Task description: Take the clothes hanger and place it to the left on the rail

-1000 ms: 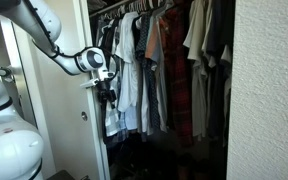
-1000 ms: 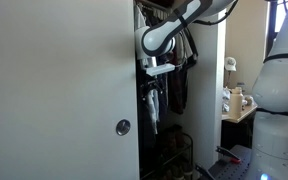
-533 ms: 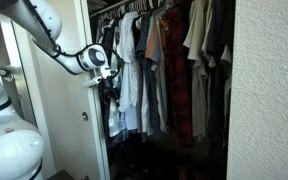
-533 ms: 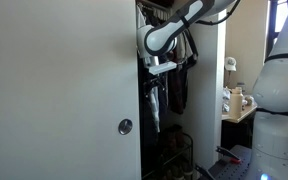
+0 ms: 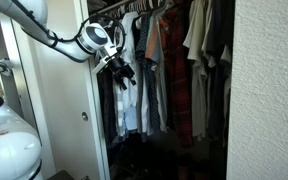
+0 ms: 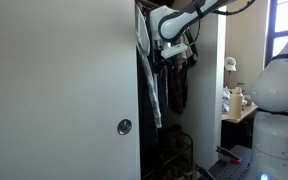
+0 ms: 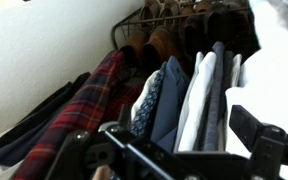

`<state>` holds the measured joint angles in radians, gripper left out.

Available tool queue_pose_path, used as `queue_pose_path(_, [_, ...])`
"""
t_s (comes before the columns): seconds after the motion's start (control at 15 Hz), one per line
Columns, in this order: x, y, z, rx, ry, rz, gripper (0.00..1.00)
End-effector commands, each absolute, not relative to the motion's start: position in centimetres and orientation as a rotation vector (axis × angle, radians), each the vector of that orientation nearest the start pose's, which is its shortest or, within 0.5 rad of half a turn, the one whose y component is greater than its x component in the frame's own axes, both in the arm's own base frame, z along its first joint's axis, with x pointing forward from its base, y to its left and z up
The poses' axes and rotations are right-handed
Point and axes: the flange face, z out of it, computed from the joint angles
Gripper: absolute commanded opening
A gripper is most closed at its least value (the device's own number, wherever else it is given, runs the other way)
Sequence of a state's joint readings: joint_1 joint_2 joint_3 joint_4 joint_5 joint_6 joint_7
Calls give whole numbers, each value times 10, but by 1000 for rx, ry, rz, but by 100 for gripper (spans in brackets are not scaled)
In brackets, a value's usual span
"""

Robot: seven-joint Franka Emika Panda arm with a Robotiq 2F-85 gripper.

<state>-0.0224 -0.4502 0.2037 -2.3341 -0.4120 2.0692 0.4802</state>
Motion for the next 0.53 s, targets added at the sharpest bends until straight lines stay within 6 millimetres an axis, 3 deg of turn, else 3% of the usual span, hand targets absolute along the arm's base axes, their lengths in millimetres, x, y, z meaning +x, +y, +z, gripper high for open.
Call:
queue_pose_path(0.0, [428,37,577,-3480,382,-714,100])
queue_pose_path(0.47, [453,-28,649,-3442,522,-1006,100])
